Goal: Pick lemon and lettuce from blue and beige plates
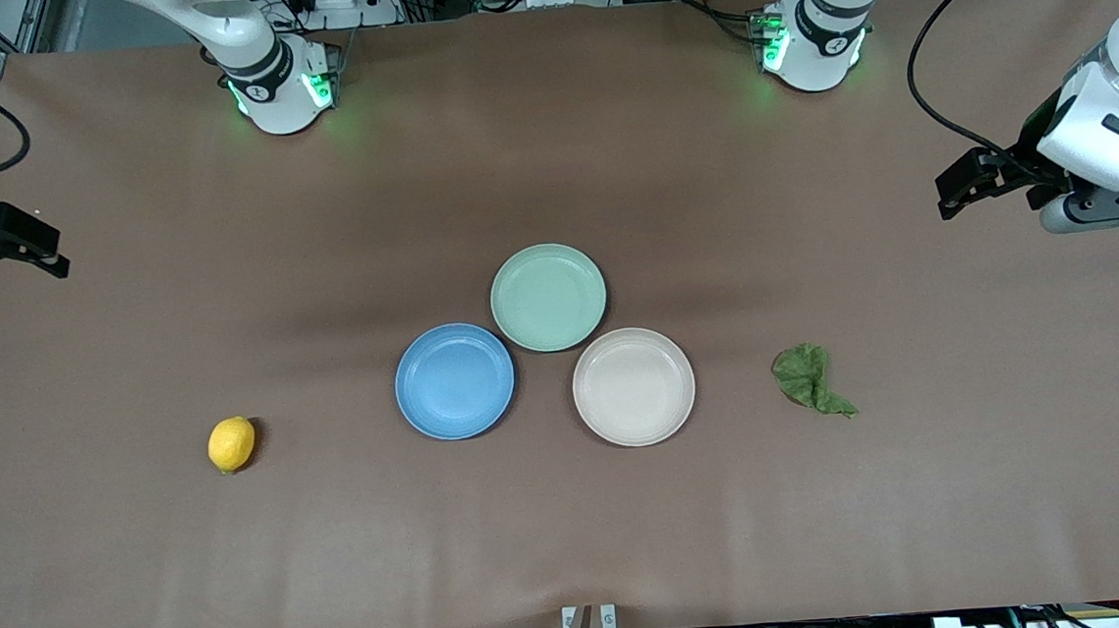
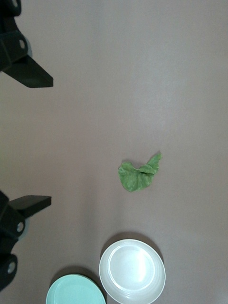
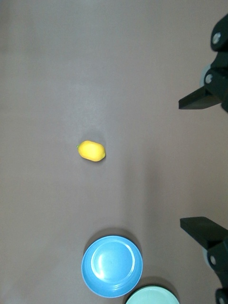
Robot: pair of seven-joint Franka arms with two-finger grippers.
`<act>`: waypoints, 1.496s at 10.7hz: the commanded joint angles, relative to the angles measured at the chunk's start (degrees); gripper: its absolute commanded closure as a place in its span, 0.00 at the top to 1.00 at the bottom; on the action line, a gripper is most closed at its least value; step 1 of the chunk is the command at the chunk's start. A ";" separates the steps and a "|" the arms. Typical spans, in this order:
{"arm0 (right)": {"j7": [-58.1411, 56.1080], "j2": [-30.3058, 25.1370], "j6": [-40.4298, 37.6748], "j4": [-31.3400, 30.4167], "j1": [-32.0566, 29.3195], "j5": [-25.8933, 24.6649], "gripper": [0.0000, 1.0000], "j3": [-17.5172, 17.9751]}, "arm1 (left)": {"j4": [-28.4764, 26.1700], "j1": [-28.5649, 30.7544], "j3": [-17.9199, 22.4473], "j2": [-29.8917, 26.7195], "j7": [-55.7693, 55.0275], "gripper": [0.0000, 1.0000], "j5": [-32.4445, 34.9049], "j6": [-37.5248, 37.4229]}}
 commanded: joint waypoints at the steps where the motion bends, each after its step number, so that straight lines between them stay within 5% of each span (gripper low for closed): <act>1: -0.45 -0.57 -1.62 1.10 -0.05 1.36 1.00 -0.37 | 0.27 0.27 -0.24 -0.12 -0.92 1.00 1.47 0.22; 16: -0.63 -0.48 -2.51 2.25 -0.23 1.28 1.00 -0.38 | 0.98 0.89 0.38 -0.38 -0.92 1.00 1.38 0.13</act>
